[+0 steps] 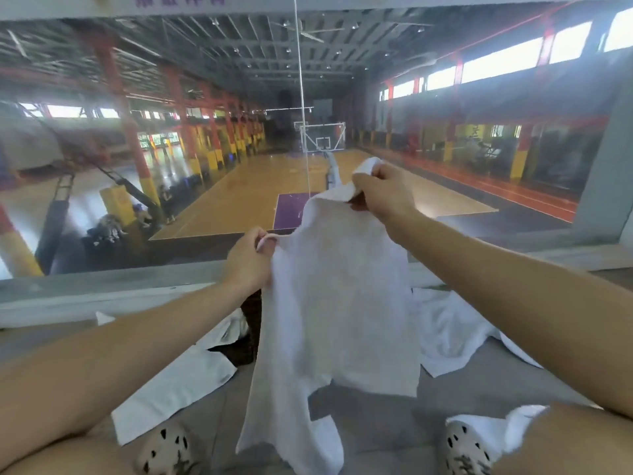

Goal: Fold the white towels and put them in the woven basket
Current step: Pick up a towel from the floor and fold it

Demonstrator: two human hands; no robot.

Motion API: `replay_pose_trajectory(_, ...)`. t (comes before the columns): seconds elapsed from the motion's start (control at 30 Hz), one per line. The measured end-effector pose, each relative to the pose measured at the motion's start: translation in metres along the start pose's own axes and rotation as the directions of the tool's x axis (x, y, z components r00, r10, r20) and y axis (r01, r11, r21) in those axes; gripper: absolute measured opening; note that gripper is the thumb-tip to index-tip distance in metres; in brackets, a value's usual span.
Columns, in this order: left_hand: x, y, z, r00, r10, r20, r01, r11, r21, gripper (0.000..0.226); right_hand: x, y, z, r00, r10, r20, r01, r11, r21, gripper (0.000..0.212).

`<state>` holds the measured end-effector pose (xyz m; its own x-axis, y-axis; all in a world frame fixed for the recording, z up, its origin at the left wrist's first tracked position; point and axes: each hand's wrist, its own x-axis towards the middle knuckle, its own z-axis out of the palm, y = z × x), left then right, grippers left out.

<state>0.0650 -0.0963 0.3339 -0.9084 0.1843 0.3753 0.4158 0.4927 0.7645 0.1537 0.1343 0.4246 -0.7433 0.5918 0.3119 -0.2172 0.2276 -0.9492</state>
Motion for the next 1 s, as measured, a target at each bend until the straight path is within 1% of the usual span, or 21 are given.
replay_pose_trajectory(0.07,0.0,-0.018,-0.021,0.996,0.068,-0.062,-0.066,0.998,0.023,0.022,-0.01,0.061,0.007,0.984,0.175,0.018,-0.168,0.963,-0.209,0.02)
replay_pose_trajectory(0.13,-0.006,-0.03,-0.033,0.989,0.148,-0.021,-0.147,0.987,0.07,0.02,-0.024,0.108,0.012,0.953,0.286,0.099,-0.176,0.789,-0.589,0.051)
replay_pose_trajectory(0.17,-0.009,-0.035,-0.034,0.983,0.178,0.033,-0.181,0.977,0.109,0.018,-0.03,0.121,0.015,0.949,0.285,0.132,-0.106,0.688,-0.718,0.079)
replay_pose_trajectory(0.2,-0.013,-0.038,-0.031,0.975,0.202,0.093,-0.214,0.966,0.143,0.017,-0.034,0.126,0.02,0.954,0.227,0.198,0.008,0.638,-0.77,0.105)
replay_pose_trajectory(0.23,-0.019,-0.039,-0.027,0.963,0.222,0.154,-0.247,0.954,0.169,0.016,-0.038,0.124,0.026,0.942,0.133,0.309,0.159,0.634,-0.757,0.122)
replay_pose_trajectory(0.27,-0.024,-0.038,-0.022,0.947,0.246,0.206,-0.284,0.942,0.181,0.015,-0.045,0.114,0.033,0.889,0.077,0.451,0.302,0.641,-0.706,0.13)
replay_pose_trajectory(0.33,-0.033,-0.032,-0.012,0.919,0.299,0.258,-0.348,0.922,0.168,0.013,-0.06,0.096,0.054,0.716,0.141,0.683,0.444,0.663,-0.602,0.12)
replay_pose_trajectory(0.37,-0.035,-0.028,-0.009,0.913,0.316,0.258,-0.359,0.922,0.143,0.013,-0.064,0.094,0.065,0.643,0.187,0.742,0.469,0.67,-0.576,0.099)
replay_pose_trajectory(0.4,-0.034,-0.025,-0.008,0.915,0.323,0.242,-0.358,0.927,0.115,0.014,-0.068,0.094,0.073,0.633,0.198,0.748,0.483,0.654,-0.582,0.067)
replay_pose_trajectory(0.43,-0.031,-0.022,-0.009,0.921,0.325,0.216,-0.35,0.932,0.093,0.016,-0.068,0.095,0.08,0.671,0.152,0.726,0.475,0.664,-0.577,0.035)
replay_pose_trajectory(0.47,-0.027,-0.023,-0.013,0.928,0.317,0.197,-0.338,0.938,0.084,0.019,-0.066,0.097,0.083,0.733,0.088,0.675,0.434,0.704,-0.563,0.023)
replay_pose_trajectory(0.53,-0.02,-0.032,-0.021,0.934,0.259,0.247,-0.299,0.944,0.139,0.025,-0.064,0.098,0.08,0.855,0.024,0.518,0.301,0.789,-0.535,0.035)
replay_pose_trajectory(0.57,-0.02,-0.041,-0.023,0.921,0.203,0.333,-0.285,0.933,0.22,0.029,-0.066,0.101,0.074,0.889,0.019,0.458,0.256,0.807,-0.532,0.037)
replay_pose_trajectory(0.63,-0.029,-0.066,-0.019,0.864,0.035,0.503,-0.283,0.859,0.427,0.047,-0.067,0.11,0.06,0.914,0.039,0.403,0.223,0.782,-0.582,0.037)
replay_pose_trajectory(0.73,-0.043,-0.096,-0.011,0.824,-0.104,0.557,-0.282,0.777,0.563,0.064,-0.06,0.116,0.036,0.939,0.155,0.305,0.11,0.708,-0.698,0.036)
replay_pose_trajectory(0.8,-0.04,-0.101,-0.012,0.861,-0.095,0.5,-0.202,0.838,0.507,0.06,-0.061,0.115,0.019,0.899,0.276,0.34,0.103,0.621,-0.777,0.037)
replay_pose_trajectory(0.87,-0.036,-0.087,-0.014,0.913,-0.022,0.408,-0.164,0.896,0.413,0.058,-0.071,0.118,0.006,0.86,0.325,0.394,0.22,0.462,-0.859,0.028)
replay_pose_trajectory(0.9,-0.035,-0.075,-0.014,0.921,0.038,0.389,-0.194,0.909,0.37,0.06,-0.077,0.121,0.002,0.861,0.291,0.417,0.294,0.384,-0.875,0.037)
replay_pose_trajectory(0.93,-0.036,-0.062,-0.011,0.918,0.109,0.382,-0.249,0.907,0.339,0.061,-0.085,0.124,0.001,0.865,0.222,0.45,0.357,0.358,-0.863,0.055)
replay_pose_trajectory(0.97,-0.039,-0.049,-0.006,0.911,0.166,0.377,-0.299,0.896,0.328,0.061,-0.093,0.125,0.004,0.859,0.167,0.483,0.388,0.403,-0.829,0.065)
replay_pose_trajectory(1.0,-0.042,-0.038,0.0,0.904,0.209,0.372,-0.338,0.883,0.325,0.06,-0.099,0.127,0.009,0.849,0.109,0.517,0.417,0.462,-0.783,0.061)
